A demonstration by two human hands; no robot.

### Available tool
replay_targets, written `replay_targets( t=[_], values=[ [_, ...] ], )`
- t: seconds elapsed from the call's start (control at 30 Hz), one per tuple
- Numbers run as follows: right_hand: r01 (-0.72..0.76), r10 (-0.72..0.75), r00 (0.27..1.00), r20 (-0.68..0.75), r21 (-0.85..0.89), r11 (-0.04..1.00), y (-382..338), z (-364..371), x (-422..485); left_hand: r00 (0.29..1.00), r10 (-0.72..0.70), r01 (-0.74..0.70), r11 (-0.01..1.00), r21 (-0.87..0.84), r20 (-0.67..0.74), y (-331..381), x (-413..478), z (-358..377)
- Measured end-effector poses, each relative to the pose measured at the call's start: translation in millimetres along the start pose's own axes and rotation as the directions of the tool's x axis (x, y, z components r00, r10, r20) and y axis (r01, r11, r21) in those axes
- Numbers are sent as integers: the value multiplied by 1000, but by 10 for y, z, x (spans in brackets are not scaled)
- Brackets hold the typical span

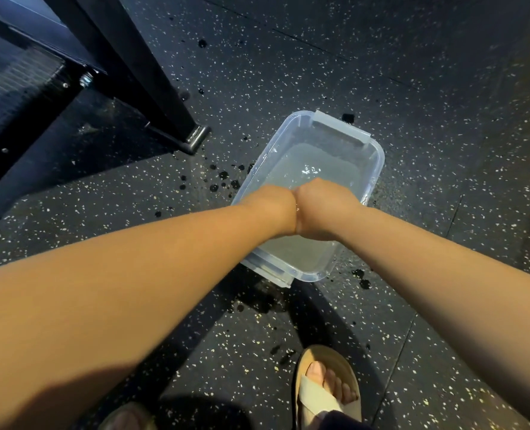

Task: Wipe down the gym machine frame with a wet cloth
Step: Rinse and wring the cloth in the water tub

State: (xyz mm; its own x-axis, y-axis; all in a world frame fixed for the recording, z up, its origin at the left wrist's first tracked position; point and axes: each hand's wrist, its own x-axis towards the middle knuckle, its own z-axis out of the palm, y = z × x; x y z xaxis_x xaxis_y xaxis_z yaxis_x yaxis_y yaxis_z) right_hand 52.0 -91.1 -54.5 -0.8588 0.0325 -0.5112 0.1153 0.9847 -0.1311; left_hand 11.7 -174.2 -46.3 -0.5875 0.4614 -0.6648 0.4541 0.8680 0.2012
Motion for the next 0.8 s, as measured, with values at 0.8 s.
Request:
replay_targets(
  t=[0.8],
  values=[
    [-326,-27,944,329,917,-227,167,-164,-119,967,215,-212,977,30,-134,-368,-41,-341]
  ],
)
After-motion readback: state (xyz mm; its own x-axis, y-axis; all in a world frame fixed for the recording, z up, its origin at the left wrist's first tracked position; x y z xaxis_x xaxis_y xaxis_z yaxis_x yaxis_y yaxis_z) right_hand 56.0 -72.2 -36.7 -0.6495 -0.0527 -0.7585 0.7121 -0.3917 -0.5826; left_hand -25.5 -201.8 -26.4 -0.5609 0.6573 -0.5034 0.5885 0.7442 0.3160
